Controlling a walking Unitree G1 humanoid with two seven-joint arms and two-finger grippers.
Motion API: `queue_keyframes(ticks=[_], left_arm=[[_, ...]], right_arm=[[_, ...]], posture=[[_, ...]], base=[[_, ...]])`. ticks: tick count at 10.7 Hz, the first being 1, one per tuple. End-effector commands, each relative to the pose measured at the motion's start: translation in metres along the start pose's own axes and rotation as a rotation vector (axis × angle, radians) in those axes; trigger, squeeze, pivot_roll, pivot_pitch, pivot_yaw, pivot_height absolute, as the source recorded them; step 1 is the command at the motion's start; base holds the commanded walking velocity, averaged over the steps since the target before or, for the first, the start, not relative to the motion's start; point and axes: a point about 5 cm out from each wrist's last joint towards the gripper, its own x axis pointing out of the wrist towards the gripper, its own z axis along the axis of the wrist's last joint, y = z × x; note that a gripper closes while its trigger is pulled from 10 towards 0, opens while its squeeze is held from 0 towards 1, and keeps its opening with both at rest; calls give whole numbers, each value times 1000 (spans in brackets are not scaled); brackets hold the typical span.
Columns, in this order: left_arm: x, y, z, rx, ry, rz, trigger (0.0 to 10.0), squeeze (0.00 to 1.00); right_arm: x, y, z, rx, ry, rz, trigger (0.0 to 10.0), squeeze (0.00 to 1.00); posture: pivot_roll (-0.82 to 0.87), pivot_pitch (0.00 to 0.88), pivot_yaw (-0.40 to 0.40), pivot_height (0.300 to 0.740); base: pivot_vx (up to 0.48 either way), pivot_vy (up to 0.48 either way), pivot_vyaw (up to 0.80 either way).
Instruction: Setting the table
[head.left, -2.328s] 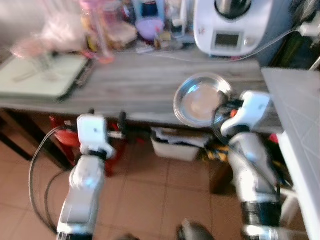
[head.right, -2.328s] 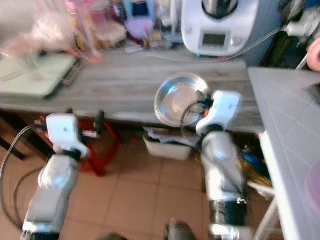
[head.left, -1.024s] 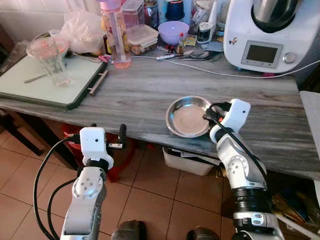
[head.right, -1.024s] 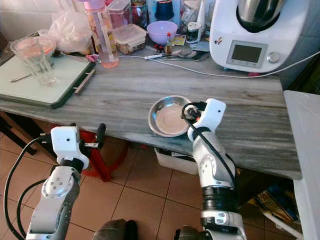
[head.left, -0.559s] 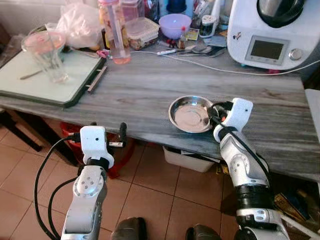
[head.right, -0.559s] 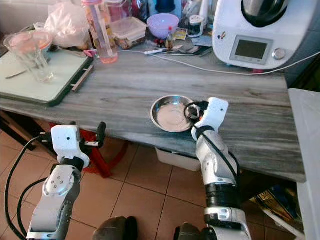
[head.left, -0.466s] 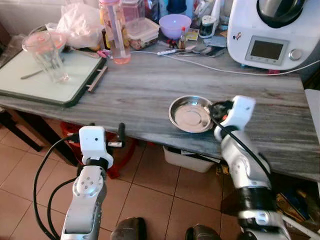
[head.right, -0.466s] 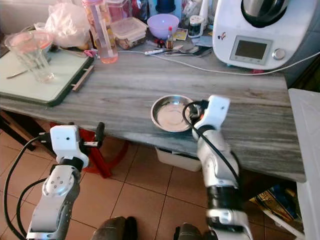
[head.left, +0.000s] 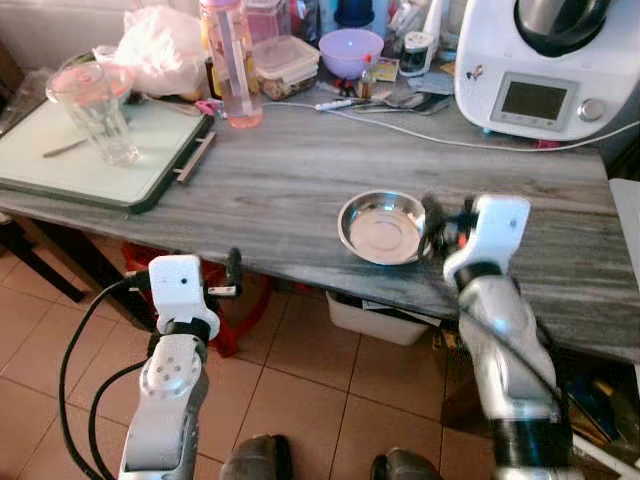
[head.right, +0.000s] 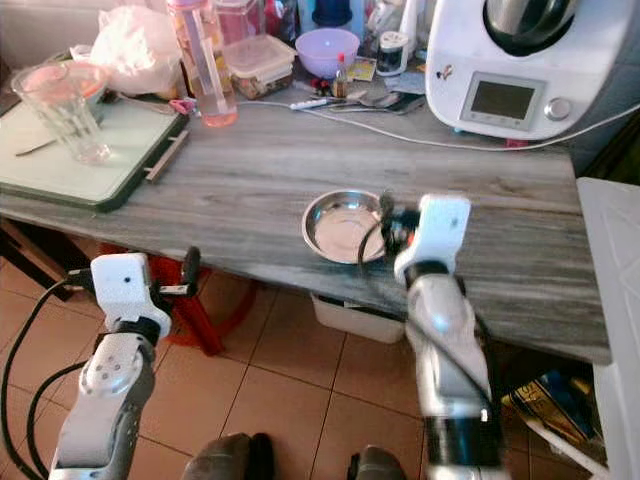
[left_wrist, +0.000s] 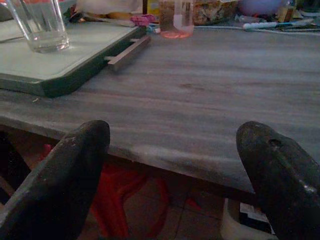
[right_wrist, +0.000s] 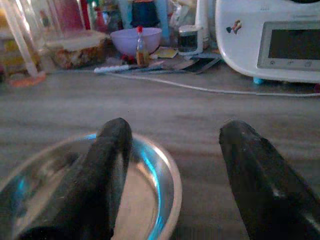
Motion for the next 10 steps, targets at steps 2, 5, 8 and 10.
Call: queue_keyframes(ticks=[2, 5, 8, 10], left_arm=[[-2, 3, 1, 7, -2, 6, 10000, 0], [-7, 2, -4, 2, 19, 6, 10000, 0], [-5, 2, -2, -1, 14, 7, 10000, 0], [-5, 3, -2, 3, 16, 7, 10000, 0]], right_arm=[[-7, 6, 11, -108, -83, 39, 10000, 0], [-8, -4, 6, -143, -64, -18, 10000, 0], [-4, -6, 2, -86, -23, -54, 10000, 0], [-5, -9, -1, -81, 2, -68, 10000, 0]], posture=[[27, 71, 42, 740], [29, 63, 42, 740], [28, 64, 42, 740], [26, 66, 44, 740]], base=[[0, 0, 0], [-162, 0, 0], [-268, 0, 0], [-289, 0, 0]])
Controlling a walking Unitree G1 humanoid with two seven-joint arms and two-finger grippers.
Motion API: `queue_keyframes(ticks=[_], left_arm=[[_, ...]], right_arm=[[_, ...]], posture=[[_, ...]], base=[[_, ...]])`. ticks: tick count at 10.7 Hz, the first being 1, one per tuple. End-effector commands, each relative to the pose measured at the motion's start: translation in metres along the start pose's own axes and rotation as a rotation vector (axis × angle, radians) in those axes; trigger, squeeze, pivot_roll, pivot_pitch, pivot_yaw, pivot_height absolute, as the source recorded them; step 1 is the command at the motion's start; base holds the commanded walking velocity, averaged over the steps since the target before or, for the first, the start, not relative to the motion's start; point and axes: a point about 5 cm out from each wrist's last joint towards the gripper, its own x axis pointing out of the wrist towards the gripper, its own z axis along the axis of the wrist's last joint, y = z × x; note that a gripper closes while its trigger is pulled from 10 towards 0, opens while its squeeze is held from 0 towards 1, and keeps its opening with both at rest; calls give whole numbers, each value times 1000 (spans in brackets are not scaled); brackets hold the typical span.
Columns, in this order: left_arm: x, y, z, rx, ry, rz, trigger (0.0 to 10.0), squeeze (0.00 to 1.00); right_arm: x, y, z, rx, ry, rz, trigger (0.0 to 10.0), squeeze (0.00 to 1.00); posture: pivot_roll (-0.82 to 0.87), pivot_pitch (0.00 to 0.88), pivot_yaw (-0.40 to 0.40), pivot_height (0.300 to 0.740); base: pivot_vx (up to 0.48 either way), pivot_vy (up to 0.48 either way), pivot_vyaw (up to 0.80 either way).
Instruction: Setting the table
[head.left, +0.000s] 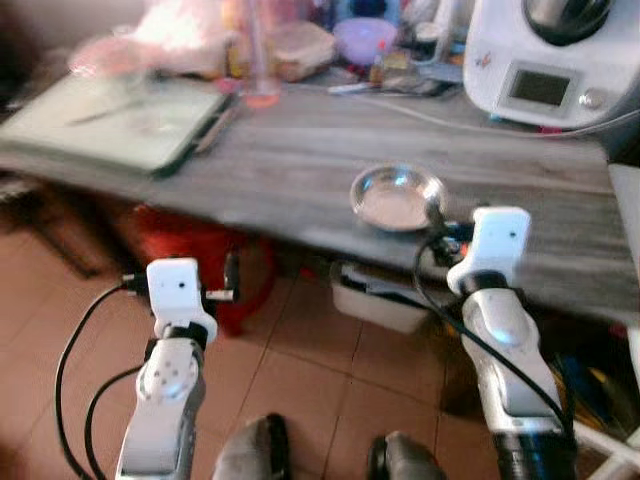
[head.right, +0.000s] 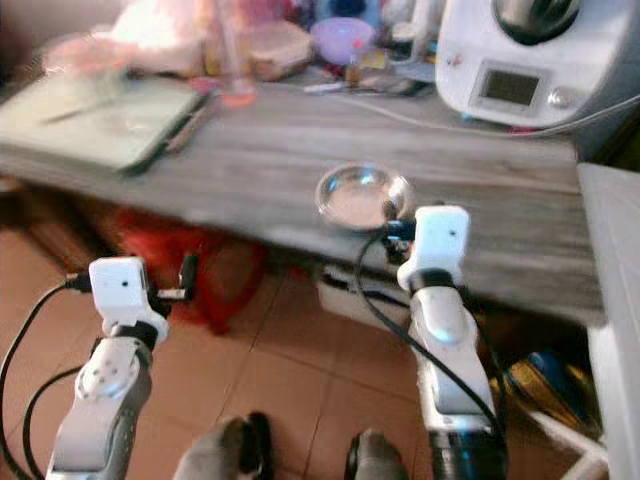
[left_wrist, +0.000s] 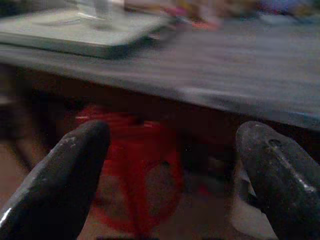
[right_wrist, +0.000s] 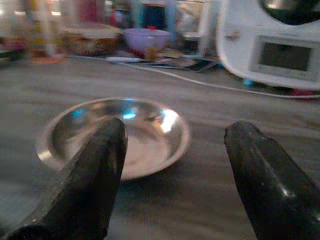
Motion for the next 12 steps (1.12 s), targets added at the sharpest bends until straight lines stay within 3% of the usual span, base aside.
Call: queue_keyframes(ticks=[1, 4, 7, 10, 12], left_arm=[[-3, 3, -3, 7, 21, 8, 10000, 0], [-2, 2, -3, 3, 20, 10, 10000, 0], [-4, 1, -5, 7, 29, -13, 10000, 0], [0, -3, 1, -21, 3, -56, 10000, 0], [-4, -8, 3, -59, -8, -124, 10000, 0]], right_arm=[[0, 1, 0, -3, 3, -5, 10000, 0], [3, 0, -6, -32, 39, -27, 10000, 0], [2, 8, -13, 36, 75, -28, 10000, 0], [2, 5, -12, 50, 76, -16, 10000, 0], [3, 5, -10, 40, 73, -21, 10000, 0]], posture=[[25, 68, 45, 740], [31, 61, 41, 740], [28, 62, 50, 740], [29, 61, 49, 740], [32, 61, 51, 740]], base=[[-292, 0, 0], [-291, 0, 0], [-281, 0, 0], [0, 0, 0], [0, 0, -794]])
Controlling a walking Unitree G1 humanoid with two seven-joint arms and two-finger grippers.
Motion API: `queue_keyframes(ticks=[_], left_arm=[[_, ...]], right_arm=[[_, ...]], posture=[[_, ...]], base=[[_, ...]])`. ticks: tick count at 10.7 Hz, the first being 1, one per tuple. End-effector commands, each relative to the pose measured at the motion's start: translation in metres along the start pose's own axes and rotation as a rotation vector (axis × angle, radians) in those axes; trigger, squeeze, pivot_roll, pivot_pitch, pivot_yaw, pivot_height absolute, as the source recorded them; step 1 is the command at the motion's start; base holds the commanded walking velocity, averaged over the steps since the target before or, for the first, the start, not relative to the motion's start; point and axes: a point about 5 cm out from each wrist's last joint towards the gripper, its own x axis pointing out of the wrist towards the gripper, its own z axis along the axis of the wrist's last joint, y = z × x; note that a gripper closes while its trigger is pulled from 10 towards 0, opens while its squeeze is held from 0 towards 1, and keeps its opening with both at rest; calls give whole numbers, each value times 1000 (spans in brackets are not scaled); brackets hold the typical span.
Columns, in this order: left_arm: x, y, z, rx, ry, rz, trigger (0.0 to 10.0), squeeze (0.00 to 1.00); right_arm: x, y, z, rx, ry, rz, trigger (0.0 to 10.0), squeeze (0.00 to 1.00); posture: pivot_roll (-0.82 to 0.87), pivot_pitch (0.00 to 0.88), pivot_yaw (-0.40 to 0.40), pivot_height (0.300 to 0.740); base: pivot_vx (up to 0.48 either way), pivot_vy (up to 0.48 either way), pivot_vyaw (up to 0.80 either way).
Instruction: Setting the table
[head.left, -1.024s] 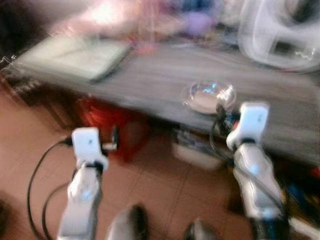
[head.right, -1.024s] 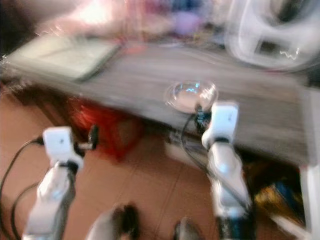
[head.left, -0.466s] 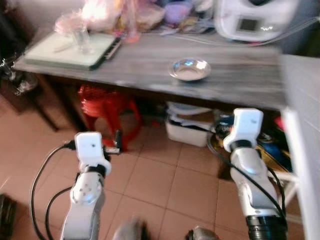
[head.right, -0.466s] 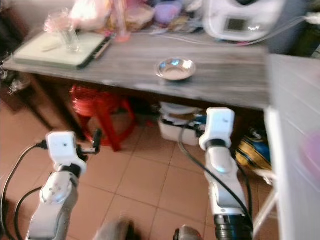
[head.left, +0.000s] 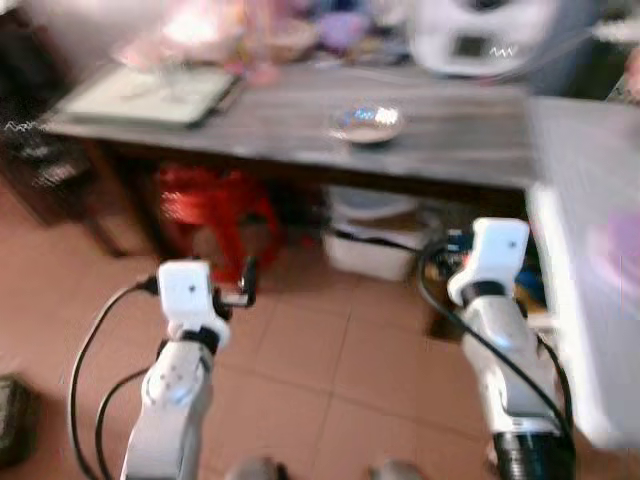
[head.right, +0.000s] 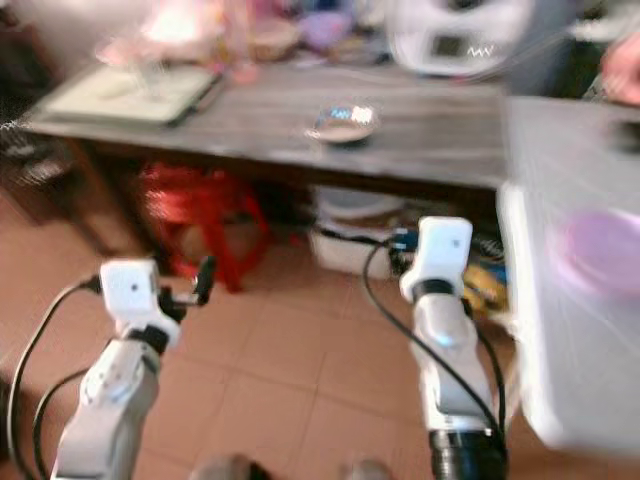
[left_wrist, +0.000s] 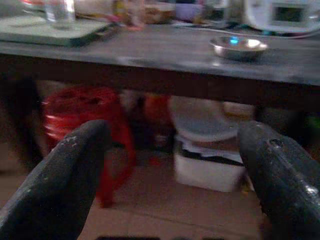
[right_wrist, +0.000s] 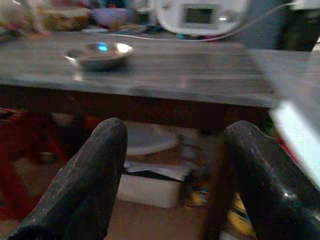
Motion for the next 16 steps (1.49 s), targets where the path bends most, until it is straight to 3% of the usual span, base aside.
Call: queue_keyframes(ticks=[1, 6, 11, 12, 13, 16], left_arm=[[1, 0, 5, -5, -15, -16, 10000, 0], [1, -6, 10, -35, -34, -74, 10000, 0], [1, -7, 12, -41, -41, -77, 10000, 0], [1, -7, 12, -39, -41, -74, 10000, 0], [0, -6, 12, -39, -40, -71, 10000, 0], [1, -4, 13, -29, -43, -64, 10000, 0]], right_arm=[[1, 4, 10, -15, -45, 19, 10000, 0], [4, 11, 24, -74, -121, 58, 10000, 0], [6, 13, 35, -101, -178, 93, 10000, 0], [6, 13, 35, -101, -184, 99, 10000, 388], [5, 13, 35, -93, -192, 108, 10000, 1000], [5, 18, 42, -140, -244, 131, 10000, 1000]], posture=[[31, 63, 50, 740], [31, 65, 47, 740], [29, 70, 43, 740], [31, 71, 43, 740], [32, 72, 43, 740], [33, 69, 46, 740]], base=[[0, 0, -788], [0, 0, -788], [0, -322, 0], [0, -458, 0], [0, -458, 0], [0, -423, 0]])
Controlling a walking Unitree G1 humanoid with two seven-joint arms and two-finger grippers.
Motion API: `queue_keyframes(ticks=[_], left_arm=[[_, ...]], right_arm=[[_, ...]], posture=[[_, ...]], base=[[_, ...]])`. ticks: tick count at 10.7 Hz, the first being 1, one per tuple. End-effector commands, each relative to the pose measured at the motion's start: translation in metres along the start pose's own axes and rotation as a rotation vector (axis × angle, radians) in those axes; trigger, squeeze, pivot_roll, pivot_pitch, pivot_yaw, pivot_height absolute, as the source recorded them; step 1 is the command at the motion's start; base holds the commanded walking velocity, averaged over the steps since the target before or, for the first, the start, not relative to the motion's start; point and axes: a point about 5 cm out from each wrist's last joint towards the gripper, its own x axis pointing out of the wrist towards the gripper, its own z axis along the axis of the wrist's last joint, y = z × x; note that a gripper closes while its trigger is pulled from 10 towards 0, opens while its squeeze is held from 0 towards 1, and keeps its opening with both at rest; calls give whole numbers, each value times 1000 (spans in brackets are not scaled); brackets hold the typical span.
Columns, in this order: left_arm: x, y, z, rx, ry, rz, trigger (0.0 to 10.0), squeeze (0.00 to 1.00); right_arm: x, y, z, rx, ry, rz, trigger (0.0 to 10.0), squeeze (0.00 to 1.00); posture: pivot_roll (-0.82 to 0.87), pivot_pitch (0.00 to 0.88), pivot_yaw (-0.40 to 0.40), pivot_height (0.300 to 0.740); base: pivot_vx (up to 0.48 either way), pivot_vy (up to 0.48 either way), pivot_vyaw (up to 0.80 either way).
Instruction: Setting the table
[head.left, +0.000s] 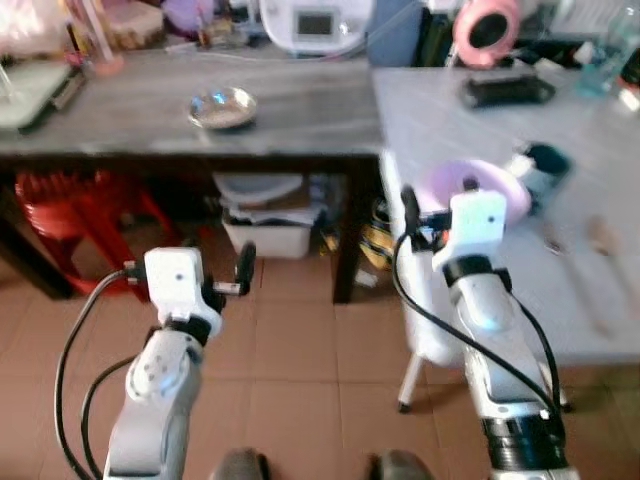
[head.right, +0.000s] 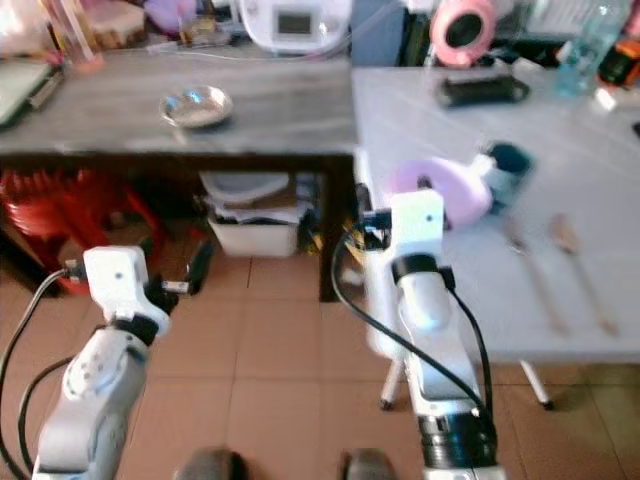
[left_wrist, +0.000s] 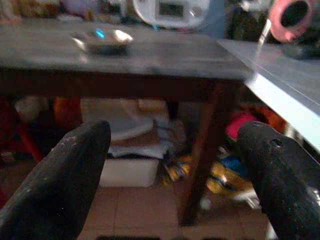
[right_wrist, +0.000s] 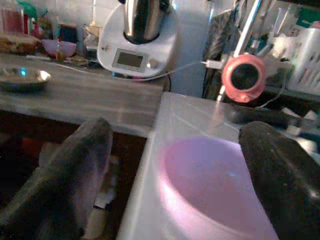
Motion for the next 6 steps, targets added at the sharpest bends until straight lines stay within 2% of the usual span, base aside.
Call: queue_keyframes(ticks=[1, 2, 3, 4, 6], left_arm=[[1, 0, 3, 9, -11, 3, 10000, 0], [1, 0, 4, 10, -10, 4, 10000, 0], [1, 0, 4, 15, -6, 7, 10000, 0], [1, 1, 4, 20, -2, 19, 10000, 0], [-2, 4, 2, 42, 16, 41, 10000, 0]], right_arm=[[3, -3, 8, -22, -45, 2, 10000, 1000], [8, -4, 11, -42, -58, 12, 10000, 1000], [16, -9, 13, -62, -62, 6, 10000, 90], [20, -11, 12, -64, -55, 11, 10000, 0], [32, -13, 10, -64, -45, 52, 10000, 0]], posture=[[33, 68, 49, 740], [35, 68, 51, 740], [41, 71, 53, 740], [43, 72, 53, 740], [57, 83, 58, 740]], base=[[0, -390, 0], [0, -345, 0], [0, 0, 0], [0, 0, 0], [0, 0, 0]])
